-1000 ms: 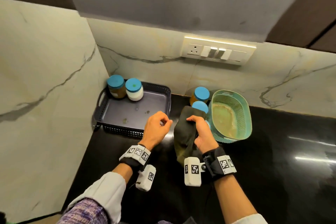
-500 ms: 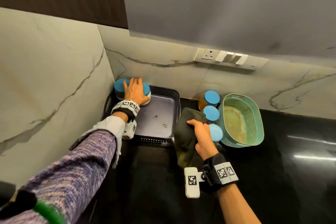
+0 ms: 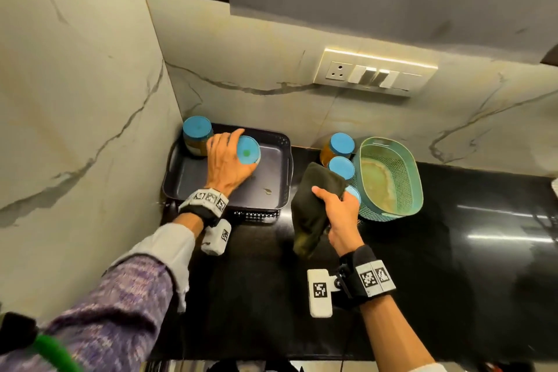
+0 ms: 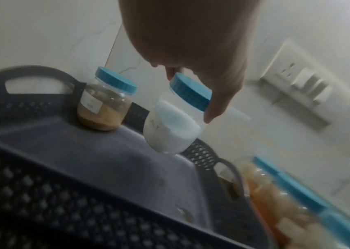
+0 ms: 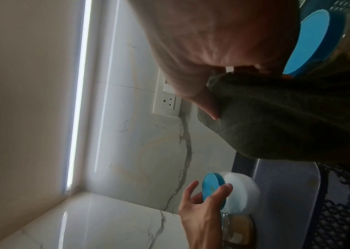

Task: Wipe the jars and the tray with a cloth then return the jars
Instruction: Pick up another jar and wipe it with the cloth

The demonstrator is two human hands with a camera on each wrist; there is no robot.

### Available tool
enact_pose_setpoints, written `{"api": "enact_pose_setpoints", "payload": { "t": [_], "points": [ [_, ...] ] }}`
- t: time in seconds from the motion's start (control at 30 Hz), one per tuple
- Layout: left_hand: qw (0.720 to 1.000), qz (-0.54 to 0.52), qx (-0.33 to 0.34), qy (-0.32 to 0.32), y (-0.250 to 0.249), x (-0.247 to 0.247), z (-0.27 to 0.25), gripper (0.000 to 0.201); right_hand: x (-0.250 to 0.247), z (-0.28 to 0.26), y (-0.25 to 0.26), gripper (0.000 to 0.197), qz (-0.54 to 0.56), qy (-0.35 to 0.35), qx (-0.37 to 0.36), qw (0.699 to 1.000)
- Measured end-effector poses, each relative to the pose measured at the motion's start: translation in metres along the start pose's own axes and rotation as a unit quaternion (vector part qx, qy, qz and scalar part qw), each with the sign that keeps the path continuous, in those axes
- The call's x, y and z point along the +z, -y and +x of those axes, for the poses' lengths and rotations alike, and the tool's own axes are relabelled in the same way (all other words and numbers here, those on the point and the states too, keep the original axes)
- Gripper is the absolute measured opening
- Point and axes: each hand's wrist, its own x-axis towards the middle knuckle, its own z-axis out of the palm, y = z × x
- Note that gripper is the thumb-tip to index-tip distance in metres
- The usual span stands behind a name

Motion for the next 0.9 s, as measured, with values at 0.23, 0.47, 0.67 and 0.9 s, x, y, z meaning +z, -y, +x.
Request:
{"api": "enact_pose_setpoints", "payload": {
  "t": [0.23, 0.47, 0.67, 0.9],
  "points": [
    [0.994, -0.104, -0.002, -0.009, -0.056, -0.031, -0.099, 0.090, -0.009, -0.023, -0.014, 0.010, -0.178, -0.024, -0.211, 0.961],
    [0.977, -0.188, -0.053, 0.084, -0.054, -0.004, -0.187, 0.089, -0.012, -0.051, -0.065, 0.012, -0.379, 0.026, -0.405, 0.832],
    [0.935, -0.316, -0.107, 0.122, -0.036, 0.013, -0.210, 0.068, -0.007, -0.077, -0.118, 0.027, -0.477, 0.214, -0.404, 0.750],
    [0.903, -0.374, -0.136, 0.161, -0.018, 0.027, -0.214, 0.066, 0.002, -0.071, -0.110, 0.023, -0.458, 0.299, -0.354, 0.758]
  ]
}}
